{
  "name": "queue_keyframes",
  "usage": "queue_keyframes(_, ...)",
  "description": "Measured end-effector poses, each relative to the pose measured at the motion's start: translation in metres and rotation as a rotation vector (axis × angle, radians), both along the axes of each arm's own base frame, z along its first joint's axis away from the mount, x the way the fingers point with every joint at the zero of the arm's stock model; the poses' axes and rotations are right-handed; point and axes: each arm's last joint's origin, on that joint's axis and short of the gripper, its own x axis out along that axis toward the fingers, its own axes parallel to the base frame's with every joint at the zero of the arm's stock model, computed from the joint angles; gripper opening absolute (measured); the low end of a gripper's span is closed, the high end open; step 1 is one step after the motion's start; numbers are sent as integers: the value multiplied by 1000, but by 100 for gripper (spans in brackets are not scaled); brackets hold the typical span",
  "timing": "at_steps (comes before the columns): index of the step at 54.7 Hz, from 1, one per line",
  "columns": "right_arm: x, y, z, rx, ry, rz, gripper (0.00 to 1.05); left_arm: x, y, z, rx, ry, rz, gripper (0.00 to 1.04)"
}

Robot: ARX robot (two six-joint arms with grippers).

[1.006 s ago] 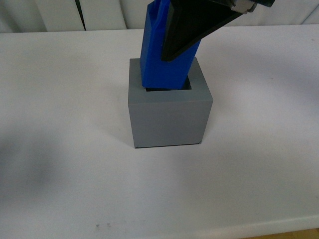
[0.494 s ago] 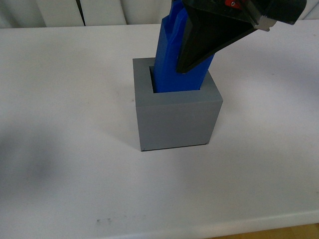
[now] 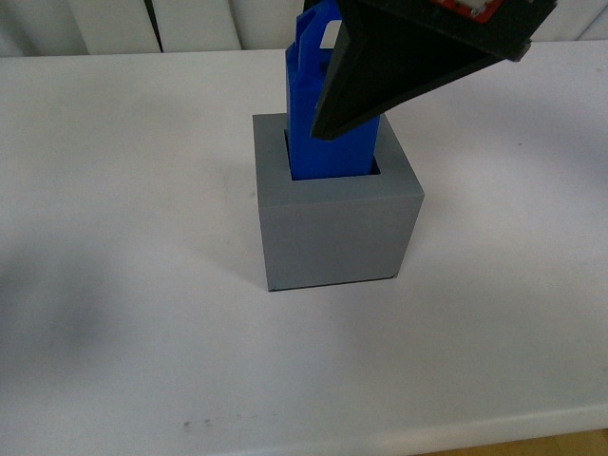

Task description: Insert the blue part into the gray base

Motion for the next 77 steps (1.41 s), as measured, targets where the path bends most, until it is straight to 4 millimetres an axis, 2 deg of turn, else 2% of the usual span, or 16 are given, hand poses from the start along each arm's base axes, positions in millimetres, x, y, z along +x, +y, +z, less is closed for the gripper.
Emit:
queue_keyframes(3, 2, -8, 6, 37, 4, -14, 97, 0, 0, 0, 0, 0, 0, 99)
queue_keyframes(12, 5, -30, 28, 131, -25, -45, 97, 0, 0, 0, 0, 0, 0, 99)
queue_keyframes(18, -1, -58, 49, 243, -76, -71, 97, 0, 0, 0, 0, 0, 0, 99)
queue_keyframes(23, -9, -79, 58, 316, -125, -98, 97, 0, 0, 0, 0, 0, 0, 99)
queue_keyframes(26, -17, -102, 60, 391, -158, -142, 97, 0, 0, 0, 0, 0, 0, 99)
queue_keyframes(32, -25, -139, 50, 502, -192, -236, 97, 0, 0, 0, 0, 0, 0, 99)
queue_keyframes(35, -30, -161, 36, 553, -200, -326, 97, 0, 0, 0, 0, 0, 0, 99)
queue_keyframes(39, -36, -177, 21, 597, -175, -384, 97, 0, 0, 0, 0, 0, 0, 99)
queue_keyframes(45, -63, -209, -17, 723, -86, -501, 97, 0, 0, 0, 0, 0, 0, 99)
queue_keyframes(49, -69, -216, -25, 760, -96, -550, 97, 0, 0, 0, 0, 0, 0, 99)
queue_keyframes(62, -70, -216, -25, 781, -70, -587, 97, 0, 0, 0, 0, 0, 0, 99)
queue_keyframes(65, -70, -211, -30, 718, -240, -716, 90, 0, 0, 0, 0, 0, 1, 99)
queue_keyframes(66, -71, -209, -34, 691, -343, -789, 87, 0, 0, 0, 0, 0, 1, 99)
queue_keyframes(71, -92, -207, -51, 819, -663, -1176, 67, 0, 0, 0, 0, 0, 0, 99)
queue_keyframes(77, -112, -209, -55, 958, -788, -1306, 49, 0, 0, 0, 0, 0, 0, 99)
